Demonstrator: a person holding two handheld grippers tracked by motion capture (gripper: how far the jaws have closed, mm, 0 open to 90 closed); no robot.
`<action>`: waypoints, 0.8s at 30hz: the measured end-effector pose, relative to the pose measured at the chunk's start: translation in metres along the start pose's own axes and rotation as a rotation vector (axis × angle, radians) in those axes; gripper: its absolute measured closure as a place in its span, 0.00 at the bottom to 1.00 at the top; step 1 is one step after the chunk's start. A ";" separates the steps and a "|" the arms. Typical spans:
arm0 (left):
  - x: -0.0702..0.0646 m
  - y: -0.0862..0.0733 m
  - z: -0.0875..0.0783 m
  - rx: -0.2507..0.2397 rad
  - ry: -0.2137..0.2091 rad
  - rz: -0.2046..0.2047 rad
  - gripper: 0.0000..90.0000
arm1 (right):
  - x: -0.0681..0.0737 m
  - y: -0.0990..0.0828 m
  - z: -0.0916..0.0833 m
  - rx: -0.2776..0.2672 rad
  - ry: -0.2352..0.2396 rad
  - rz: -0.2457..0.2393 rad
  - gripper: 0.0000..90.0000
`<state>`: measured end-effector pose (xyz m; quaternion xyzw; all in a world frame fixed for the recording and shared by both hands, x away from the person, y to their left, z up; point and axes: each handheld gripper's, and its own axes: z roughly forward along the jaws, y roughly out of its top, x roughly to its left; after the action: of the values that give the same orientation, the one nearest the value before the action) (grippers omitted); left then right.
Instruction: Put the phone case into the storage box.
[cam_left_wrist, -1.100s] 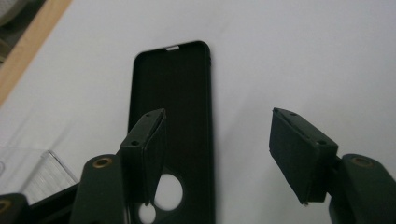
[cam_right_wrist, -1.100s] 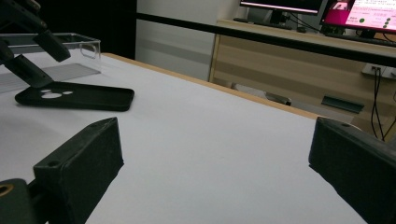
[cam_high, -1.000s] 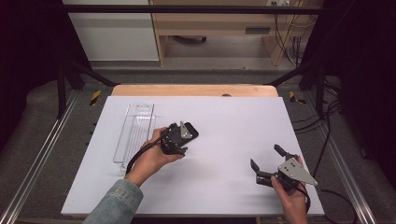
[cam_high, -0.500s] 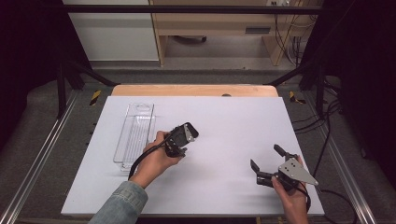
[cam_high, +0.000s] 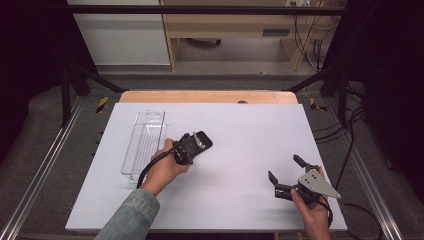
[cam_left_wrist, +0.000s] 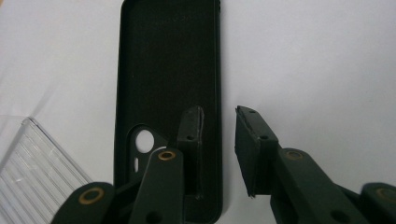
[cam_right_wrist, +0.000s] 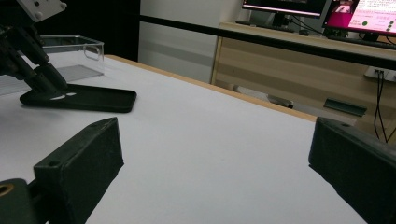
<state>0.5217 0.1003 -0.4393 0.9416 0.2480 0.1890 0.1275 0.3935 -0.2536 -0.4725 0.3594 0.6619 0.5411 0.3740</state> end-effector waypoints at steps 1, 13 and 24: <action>0.000 0.000 0.001 0.001 0.001 0.000 0.81 | 0.000 0.000 0.000 0.000 0.000 0.000 0.03; 0.001 -0.004 0.005 0.011 -0.001 0.000 0.83 | 0.000 0.000 0.000 0.001 -0.002 -0.002 0.03; 0.001 -0.004 0.005 0.009 -0.003 -0.002 0.83 | -0.001 0.000 -0.001 0.000 -0.004 -0.002 0.03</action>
<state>0.5233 0.1036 -0.4449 0.9422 0.2495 0.1865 0.1238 0.3932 -0.2546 -0.4722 0.3600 0.6614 0.5400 0.3761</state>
